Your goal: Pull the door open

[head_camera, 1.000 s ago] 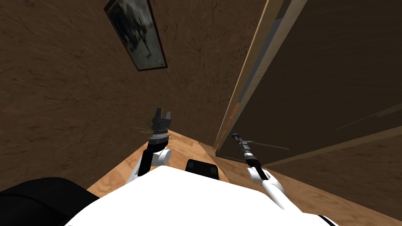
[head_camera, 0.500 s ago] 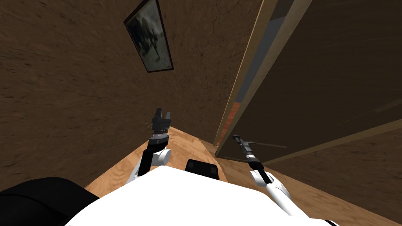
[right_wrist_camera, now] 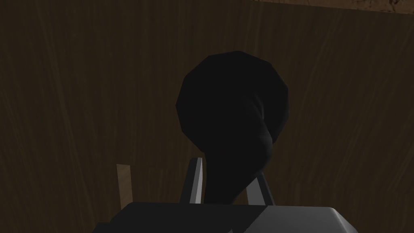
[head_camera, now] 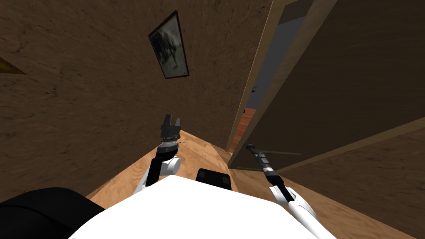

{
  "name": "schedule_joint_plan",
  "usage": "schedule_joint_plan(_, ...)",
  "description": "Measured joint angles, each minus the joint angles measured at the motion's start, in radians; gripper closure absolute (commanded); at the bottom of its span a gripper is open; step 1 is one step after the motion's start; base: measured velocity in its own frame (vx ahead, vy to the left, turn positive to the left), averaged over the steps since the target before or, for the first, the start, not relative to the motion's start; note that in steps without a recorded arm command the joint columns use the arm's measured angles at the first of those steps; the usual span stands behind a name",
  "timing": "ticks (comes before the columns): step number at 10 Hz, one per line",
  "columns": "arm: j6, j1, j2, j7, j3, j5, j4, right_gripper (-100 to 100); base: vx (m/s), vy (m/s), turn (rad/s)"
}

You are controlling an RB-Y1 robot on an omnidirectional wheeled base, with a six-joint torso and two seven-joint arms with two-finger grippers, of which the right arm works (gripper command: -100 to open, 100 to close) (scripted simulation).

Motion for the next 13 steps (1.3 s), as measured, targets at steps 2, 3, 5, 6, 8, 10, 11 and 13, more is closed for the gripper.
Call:
schedule_joint_plan(2,-0.026,0.024,-0.016,-0.017,0.013,0.005,-0.014,100,-0.123,-0.083,0.082)
schedule_joint_plan(3,-0.029,0.027,-0.015,-0.019,0.017,0.007,-0.014,100,-0.141,-0.083,0.229)
schedule_joint_plan(5,-0.053,0.046,-0.029,-0.027,0.02,0.003,-0.017,100,-0.181,-0.077,0.139)
schedule_joint_plan(6,-0.072,0.041,-0.03,-0.031,0.025,0.004,0.003,100,-0.172,-0.086,0.147)
schedule_joint_plan(8,-0.101,0.076,-0.052,-0.042,0.03,-0.001,-0.012,100,-0.2,-0.089,0.171)
schedule_joint_plan(10,-0.137,0.064,-0.052,-0.05,0.04,0.002,0.034,100,-0.111,-0.049,0.079)
schedule_joint_plan(11,-0.143,0.08,-0.059,-0.052,0.041,0.0,0.023,100,-0.136,-0.06,0.128)
schedule_joint_plan(13,-0.163,0.081,-0.063,-0.056,0.045,-0.001,0.038,100,-0.092,-0.045,0.071)
